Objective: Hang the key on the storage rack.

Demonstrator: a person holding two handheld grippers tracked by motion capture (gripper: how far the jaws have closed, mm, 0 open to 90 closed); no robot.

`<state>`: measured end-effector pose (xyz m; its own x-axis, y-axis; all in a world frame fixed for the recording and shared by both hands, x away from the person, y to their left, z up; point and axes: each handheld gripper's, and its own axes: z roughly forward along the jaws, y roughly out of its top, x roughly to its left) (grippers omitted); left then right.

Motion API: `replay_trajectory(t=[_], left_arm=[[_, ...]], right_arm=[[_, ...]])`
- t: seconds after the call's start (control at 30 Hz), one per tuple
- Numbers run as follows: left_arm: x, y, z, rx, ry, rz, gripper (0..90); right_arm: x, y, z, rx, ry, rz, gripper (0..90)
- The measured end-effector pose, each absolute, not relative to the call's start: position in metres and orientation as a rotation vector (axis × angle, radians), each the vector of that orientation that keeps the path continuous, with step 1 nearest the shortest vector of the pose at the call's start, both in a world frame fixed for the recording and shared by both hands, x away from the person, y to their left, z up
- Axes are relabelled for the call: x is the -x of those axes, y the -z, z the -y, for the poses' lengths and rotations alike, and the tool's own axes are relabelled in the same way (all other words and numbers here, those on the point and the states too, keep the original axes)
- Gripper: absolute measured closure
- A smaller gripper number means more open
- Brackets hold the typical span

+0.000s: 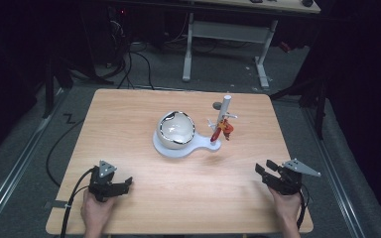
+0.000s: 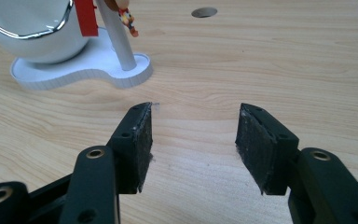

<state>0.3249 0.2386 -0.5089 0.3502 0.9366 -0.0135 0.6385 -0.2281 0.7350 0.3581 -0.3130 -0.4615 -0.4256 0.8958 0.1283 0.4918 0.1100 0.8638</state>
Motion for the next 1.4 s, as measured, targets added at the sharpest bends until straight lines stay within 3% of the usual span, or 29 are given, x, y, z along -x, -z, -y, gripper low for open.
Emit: replay_trajectory(t=[1.4], left_arm=[[-0.325, 0.509, -0.239, -1.961, -0.584, -1.369, 16.0]], right_arm=[[-0.385, 0.499, 0.297, -1.402, -1.002, -2.04, 45.8]])
